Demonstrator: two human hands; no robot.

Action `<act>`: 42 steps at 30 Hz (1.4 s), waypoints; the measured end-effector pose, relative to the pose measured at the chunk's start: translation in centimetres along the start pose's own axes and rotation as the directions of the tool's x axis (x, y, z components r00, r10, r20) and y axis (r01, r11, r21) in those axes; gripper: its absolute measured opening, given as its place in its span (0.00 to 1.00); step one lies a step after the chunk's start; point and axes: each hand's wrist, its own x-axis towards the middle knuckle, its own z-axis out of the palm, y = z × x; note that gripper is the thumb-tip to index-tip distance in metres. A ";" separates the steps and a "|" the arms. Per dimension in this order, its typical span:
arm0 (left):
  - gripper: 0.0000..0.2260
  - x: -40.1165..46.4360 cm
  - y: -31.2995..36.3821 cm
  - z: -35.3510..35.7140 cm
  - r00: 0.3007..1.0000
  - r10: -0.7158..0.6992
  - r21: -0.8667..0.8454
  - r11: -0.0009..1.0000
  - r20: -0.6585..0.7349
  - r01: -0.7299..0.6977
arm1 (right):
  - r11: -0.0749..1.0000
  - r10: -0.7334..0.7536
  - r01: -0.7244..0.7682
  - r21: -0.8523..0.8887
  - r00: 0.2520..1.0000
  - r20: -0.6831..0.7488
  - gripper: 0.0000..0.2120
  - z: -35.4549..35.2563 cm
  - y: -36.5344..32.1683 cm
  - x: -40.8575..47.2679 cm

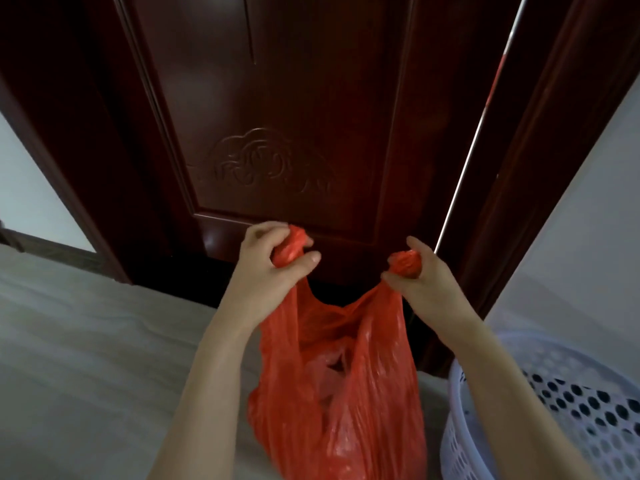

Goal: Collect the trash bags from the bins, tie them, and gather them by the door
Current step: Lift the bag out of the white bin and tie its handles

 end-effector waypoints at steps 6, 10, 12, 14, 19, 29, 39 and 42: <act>0.35 -0.1 -2.1 0.9 0.939 0.142 -0.166 0.982 0.312 -0.093 | 0.961 -0.231 0.179 -0.212 0.938 -0.259 0.11 0.4 1.1 0.8; 0.23 -0.1 -3.2 2.0 0.980 0.059 -0.263 0.965 0.191 -0.007 | 0.978 -0.120 0.152 0.146 0.971 -0.207 0.10 0.5 1.5 0.9; 0.26 -0.4 -4.1 1.6 0.986 -0.001 -0.308 0.950 0.167 0.053 | 0.965 -0.124 0.122 0.233 0.992 -0.006 0.15 0.5 2.7 0.8; 0.30 -0.5 -5.0 0.5 0.979 -0.042 -0.286 0.953 0.199 0.099 | 0.972 -0.154 0.105 0.210 0.960 0.232 0.43 0.4 4.6 0.9; 0.40 -0.9 -7.4 -1.7 0.844 -0.257 0.039 0.962 0.472 0.271 | 0.999 -0.013 0.026 -0.019 0.859 0.511 0.58 1.0 6.4 0.4; 0.08 -3.2 -11.4 2.6 0.943 -0.333 0.209 0.920 -0.030 0.331 | 0.961 -0.140 0.137 -0.241 0.990 0.002 0.09 4.9 8.7 -0.3; 0.10 -2.5 -14.0 1.8 0.829 -0.544 -0.637 0.686 -0.129 0.351 | 0.909 0.191 -0.104 0.404 0.964 -0.183 0.09 4.5 10.5 -0.9; 0.11 -2.8 -15.0 0.6 0.854 -0.490 -0.721 0.527 0.175 0.450 | 0.907 0.089 -0.111 0.406 0.993 0.072 0.26 3.9 10.7 -0.7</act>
